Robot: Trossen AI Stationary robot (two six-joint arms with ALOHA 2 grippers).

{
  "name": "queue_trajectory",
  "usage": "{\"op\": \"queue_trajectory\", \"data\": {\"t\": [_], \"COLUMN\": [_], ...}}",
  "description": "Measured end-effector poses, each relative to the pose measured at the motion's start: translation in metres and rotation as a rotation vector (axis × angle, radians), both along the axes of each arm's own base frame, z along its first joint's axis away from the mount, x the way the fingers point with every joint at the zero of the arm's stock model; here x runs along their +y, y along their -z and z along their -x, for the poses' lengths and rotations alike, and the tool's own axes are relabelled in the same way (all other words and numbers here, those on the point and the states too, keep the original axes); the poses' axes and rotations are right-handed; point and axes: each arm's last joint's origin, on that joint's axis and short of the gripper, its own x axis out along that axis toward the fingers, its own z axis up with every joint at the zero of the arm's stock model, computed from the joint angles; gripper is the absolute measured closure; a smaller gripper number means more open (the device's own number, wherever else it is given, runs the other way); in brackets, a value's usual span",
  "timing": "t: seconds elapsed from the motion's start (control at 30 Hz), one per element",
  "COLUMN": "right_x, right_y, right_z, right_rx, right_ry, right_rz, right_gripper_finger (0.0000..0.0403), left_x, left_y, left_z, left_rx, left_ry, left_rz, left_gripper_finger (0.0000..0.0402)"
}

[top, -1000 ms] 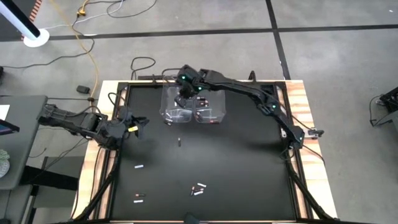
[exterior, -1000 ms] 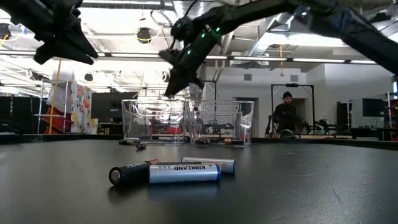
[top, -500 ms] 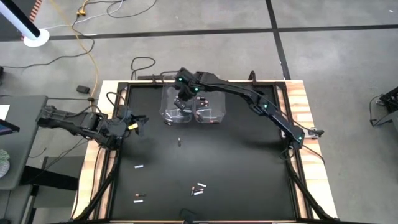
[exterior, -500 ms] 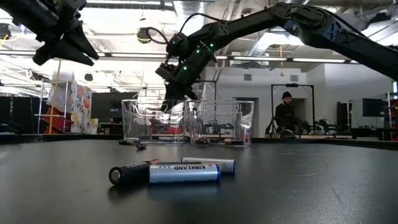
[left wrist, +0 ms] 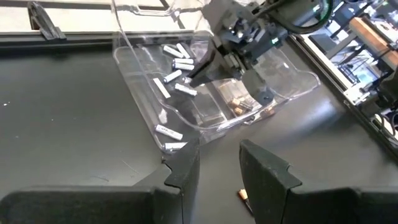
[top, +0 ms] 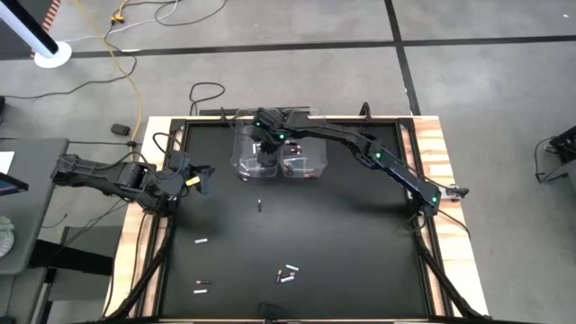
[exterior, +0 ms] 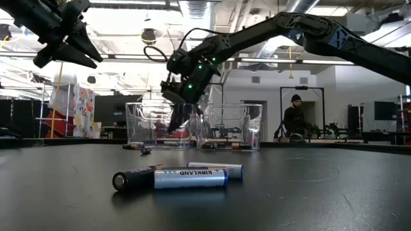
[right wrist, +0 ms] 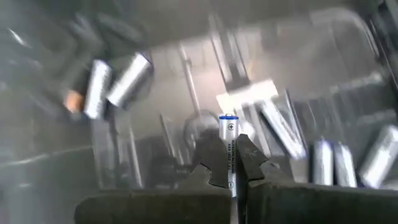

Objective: Sort batteries
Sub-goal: Put the white battery into the left transparent bin, then put the black battery into the right transparent bin

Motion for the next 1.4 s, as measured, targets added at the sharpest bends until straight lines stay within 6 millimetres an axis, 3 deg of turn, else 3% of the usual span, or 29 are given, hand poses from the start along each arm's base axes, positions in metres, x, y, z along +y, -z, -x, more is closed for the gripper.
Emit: {"op": "queue_trajectory", "data": {"t": [0.5,0.93,1.17,1.4], "right_x": [0.001,-0.005,-0.012,-0.011], "right_y": [-0.001,-0.006,-0.054,-0.126], "right_z": [0.001,0.005,0.021,0.056], "right_rx": [0.017,0.013,-0.069,-0.145], "right_ry": [-0.052,-0.039,0.021,0.079], "right_rz": [0.03,0.031,0.04,0.049], "right_gripper_finger": [0.0331,0.0321,0.032,0.032], "left_x": [0.0,0.0,-0.003,-0.006], "left_y": [0.0,0.0,0.007,0.02], "left_z": [0.0,-0.001,-0.013,-0.031], "left_rx": [-0.003,0.026,0.199,0.362], "left_ry": [-0.002,0.019,0.095,0.143], "left_rz": [0.005,-0.024,-0.146,-0.21], "left_gripper_finger": [0.0295,0.0293,0.0253,0.0231]}}
